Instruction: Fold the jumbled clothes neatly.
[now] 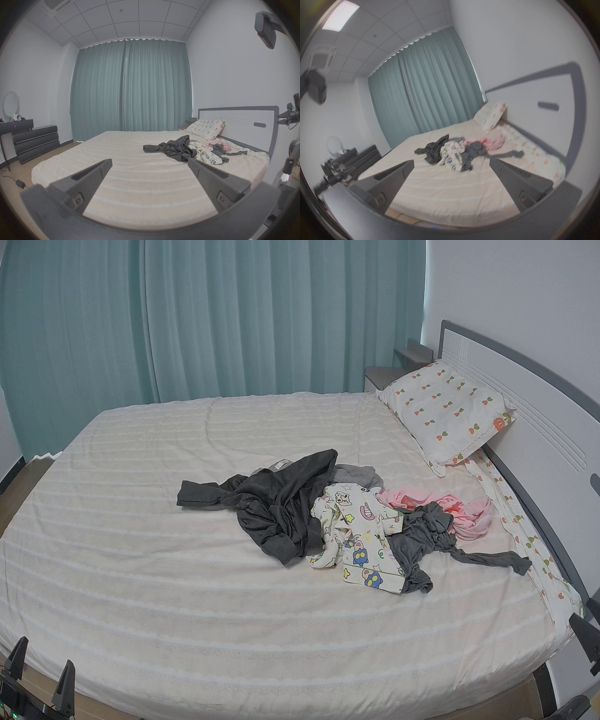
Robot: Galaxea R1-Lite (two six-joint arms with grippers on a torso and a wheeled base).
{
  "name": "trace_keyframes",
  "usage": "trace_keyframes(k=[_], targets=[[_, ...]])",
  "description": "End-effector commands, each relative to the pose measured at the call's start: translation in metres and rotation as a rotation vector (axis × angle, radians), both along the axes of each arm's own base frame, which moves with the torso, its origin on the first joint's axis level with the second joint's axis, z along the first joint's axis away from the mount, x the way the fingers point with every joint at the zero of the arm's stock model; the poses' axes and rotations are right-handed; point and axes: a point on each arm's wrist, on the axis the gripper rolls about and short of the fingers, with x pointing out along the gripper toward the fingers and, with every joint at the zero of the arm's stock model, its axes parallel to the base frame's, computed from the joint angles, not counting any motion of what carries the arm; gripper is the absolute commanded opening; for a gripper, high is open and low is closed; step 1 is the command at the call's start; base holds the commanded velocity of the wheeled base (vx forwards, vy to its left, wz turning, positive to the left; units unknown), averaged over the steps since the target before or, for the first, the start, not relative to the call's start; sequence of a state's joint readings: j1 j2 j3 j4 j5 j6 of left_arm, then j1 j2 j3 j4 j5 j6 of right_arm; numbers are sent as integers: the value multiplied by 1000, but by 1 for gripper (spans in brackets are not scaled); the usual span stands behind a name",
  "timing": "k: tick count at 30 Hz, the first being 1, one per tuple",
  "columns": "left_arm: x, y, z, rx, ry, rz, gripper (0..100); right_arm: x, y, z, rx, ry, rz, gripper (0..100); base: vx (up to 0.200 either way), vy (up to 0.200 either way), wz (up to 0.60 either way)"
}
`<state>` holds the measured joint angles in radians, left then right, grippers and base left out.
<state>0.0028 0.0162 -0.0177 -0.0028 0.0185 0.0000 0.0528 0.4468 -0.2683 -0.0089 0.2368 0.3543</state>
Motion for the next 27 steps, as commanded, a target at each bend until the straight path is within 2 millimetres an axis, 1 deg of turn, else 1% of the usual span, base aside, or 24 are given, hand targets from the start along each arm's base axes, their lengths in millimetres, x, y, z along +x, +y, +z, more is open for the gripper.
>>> trace_keyframes(k=[1, 2, 3, 4, 5, 6, 7, 8, 9, 10, 12, 13, 15, 18, 20, 21, 23, 26, 27], targets=[[1, 0, -5, 3, 7, 2, 100, 118, 17, -17, 231, 507, 146, 100, 0, 0, 0], [1, 0, -5, 5, 7, 2, 100, 132, 20, -22, 229, 524, 150, 100, 0, 0, 0], [1, 0, -5, 5, 7, 2, 100, 132, 20, -22, 229, 524, 150, 100, 0, 0, 0], [1, 0, -5, 5, 9, 3, 100, 163, 25, -34, 229, 571, 152, 100, 0, 0, 0], [1, 0, -5, 3, 7, 2, 100, 167, 26, -36, 228, 576, 153, 100, 0, 0, 0], [1, 0, -5, 5, 9, 2, 100, 185, 30, -45, 225, 596, 155, 100, 0, 0, 0], [1, 0, -5, 5, 7, 2, 100, 196, 32, -51, 220, 605, 156, 100, 0, 0, 0], [1, 0, -5, 3, 7, 2, 100, 204, 34, -55, 218, 608, 157, 100, 0, 0, 0], [1, 0, -5, 3, 7, 2, 100, 204, 34, -55, 218, 608, 157, 100, 0, 0, 0], [1, 0, -5, 6, 7, 2, 100, 233, 42, -70, 211, 615, 159, 100, 0, 0, 0], [1, 0, -5, 6, 7, 2, 100, 257, 48, -83, 193, 620, 136, 100, 0, 0, 0], [1, 0, -5, 5, 7, 3, 100, 263, 50, -87, 186, 623, 127, 100, 0, 0, 0], [1, 0, -5, 5, 7, 2, 100, 290, 58, -100, 157, 621, 80, 100, 0, 0, 0], [1, 0, -5, 5, 7, 2, 100, 316, 63, -109, 143, 602, 45, 100, 0, 0, 0], [1, 0, -5, 5, 7, 2, 100, 321, 64, -112, 141, 603, 39, 100, 0, 0, 0], [1, 0, -5, 5, 7, 2, 100, 336, 67, -123, 132, 606, 23, 100, 0, 0, 0], [1, 0, -5, 3, 7, 2, 100, 348, 71, -134, 122, 607, 3, 100, 0, 0, 0], [1, 0, -5, 3, 7, 2, 100, 363, 76, -148, 133, 616, -30, 100, 0, 0, 0], [1, 0, -5, 3, 7, 2, 100, 364, 79, -149, 138, 617, -27, 100, 0, 0, 0]])
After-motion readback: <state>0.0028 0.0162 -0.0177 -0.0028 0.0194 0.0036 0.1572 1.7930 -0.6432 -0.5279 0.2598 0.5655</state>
